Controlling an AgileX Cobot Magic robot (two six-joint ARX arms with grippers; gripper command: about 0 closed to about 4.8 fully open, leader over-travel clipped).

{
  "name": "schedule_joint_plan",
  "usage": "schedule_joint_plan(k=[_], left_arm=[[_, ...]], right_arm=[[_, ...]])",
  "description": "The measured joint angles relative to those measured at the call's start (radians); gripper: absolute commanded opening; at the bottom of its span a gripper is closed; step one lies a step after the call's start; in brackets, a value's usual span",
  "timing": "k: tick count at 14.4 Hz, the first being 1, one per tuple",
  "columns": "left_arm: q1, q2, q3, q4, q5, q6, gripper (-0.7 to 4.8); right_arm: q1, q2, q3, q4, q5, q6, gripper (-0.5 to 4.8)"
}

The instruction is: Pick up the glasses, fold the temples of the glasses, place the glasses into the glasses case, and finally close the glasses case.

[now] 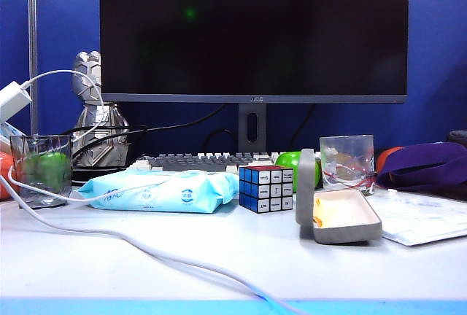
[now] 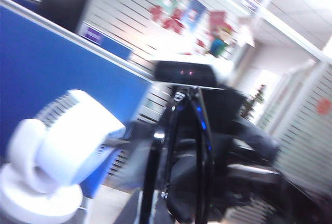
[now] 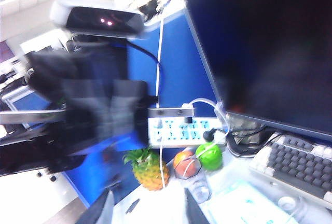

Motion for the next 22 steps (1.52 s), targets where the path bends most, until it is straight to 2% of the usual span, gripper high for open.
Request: schedule_joint_plan(k=[6,10,11,12,13,14,15,16,17,19,22], left_arm=[[-0.002,0.002,0.000,0.000,-0.002,0.000,-0.06],[-0.002,0.002,0.001,0.000,0.003,0.000,-0.06],[-0.002,0.002,0.001,0.000,0.003,0.000,-0.06],[-0.002,0.002,0.001,-0.003,0.002,0.000,-0.06],[-0.002,0.003,0.000,-0.009,-0.001,0.000,-0.06],[-0.001,0.004,0.000,-0.009,-0.002,0.001,0.74],[-0.001,0.004,0.000,-0.009,-0.002,0.001,2.77],[-0.001,0.004,0.000,-0.008,-0.001,0.000,4.53],[-0.002,0.003,0.000,-0.004,-0.001,0.002,4.79],[0.012,0.003,0.000,0.001,-0.002,0.084,4.79],[0.090,0.003,0.000,-0.012,-0.071,0.127,4.79]], right_arm=[[0.044,0.016,0.000,-0.027,-0.040,0.002,1.67],[0.053,0.063,0.000,0.048,-0.043,0.026,1.44],[0.053,0.069,0.000,0.055,-0.044,0.030,0.98],[0.053,0.072,0.000,0.058,-0.045,0.032,0.21],[0.055,0.074,0.001,0.063,-0.052,0.033,-0.01],[0.055,0.074,0.002,0.063,-0.055,0.033,-0.01],[0.055,0.074,0.002,0.064,-0.055,0.033,-0.01],[0.055,0.074,0.001,0.060,-0.050,0.032,-0.01],[0.052,0.076,0.000,0.059,-0.050,0.032,-0.01],[0.025,0.072,0.000,0.050,-0.052,0.032,-0.01],[-0.055,0.068,0.001,-0.095,-0.035,0.028,-0.01]])
